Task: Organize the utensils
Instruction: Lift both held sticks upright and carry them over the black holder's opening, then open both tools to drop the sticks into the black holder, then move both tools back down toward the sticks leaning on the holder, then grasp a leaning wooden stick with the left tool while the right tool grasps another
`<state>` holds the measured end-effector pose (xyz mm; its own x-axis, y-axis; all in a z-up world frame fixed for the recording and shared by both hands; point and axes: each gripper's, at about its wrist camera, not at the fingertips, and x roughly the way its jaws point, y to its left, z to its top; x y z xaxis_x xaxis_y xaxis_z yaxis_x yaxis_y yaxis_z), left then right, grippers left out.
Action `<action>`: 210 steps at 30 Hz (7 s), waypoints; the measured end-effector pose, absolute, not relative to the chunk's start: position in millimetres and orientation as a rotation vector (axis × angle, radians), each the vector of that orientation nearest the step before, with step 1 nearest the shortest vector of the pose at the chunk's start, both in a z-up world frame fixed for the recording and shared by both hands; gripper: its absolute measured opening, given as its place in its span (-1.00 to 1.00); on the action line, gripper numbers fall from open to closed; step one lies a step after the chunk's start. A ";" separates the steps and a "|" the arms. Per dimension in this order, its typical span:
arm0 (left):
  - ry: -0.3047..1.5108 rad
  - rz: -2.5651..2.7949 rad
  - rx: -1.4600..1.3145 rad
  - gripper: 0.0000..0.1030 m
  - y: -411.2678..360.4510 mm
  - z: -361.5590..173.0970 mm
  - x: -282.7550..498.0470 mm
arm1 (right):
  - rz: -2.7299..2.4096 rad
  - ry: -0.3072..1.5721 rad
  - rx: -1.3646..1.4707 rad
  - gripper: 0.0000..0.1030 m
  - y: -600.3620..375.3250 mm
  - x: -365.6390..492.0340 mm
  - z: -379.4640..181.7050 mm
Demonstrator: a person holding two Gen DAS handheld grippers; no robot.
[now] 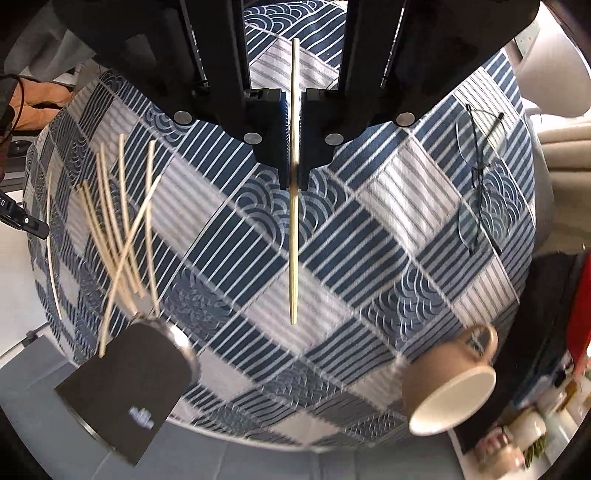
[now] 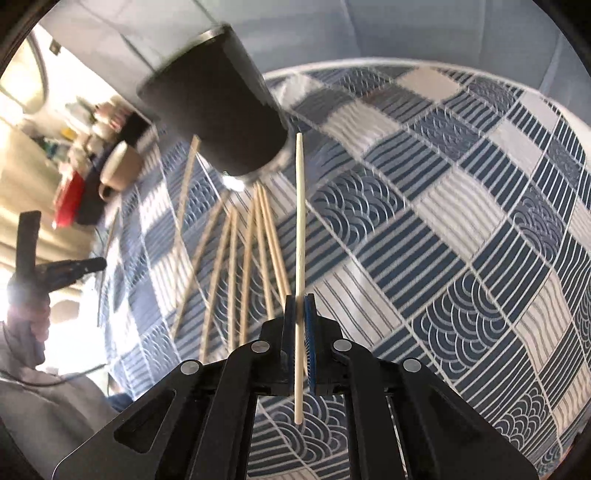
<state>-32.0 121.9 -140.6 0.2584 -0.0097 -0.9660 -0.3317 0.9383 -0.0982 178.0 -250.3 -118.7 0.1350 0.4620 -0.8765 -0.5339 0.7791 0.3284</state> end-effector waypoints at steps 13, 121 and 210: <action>1.094 0.193 -0.238 -0.91 89.8 -35.4 74.0 | 0.826 1.027 -0.037 -0.91 -208.0 199.6 -44.7; 0.936 0.072 -0.276 0.88 25.0 -87.9 126.0 | 0.650 0.920 -0.056 0.67 -189.5 201.9 -113.7; 1.150 0.137 -0.127 0.63 -7.4 -168.3 155.0 | 0.587 1.279 -0.476 0.48 -181.3 239.1 -196.5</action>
<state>155.0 -7.4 -168.3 0.4019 0.0428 -0.9147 -0.1732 0.9844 -0.0300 239.1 -181.3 -196.5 0.1791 0.1411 -0.9737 -0.6457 0.7636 -0.0081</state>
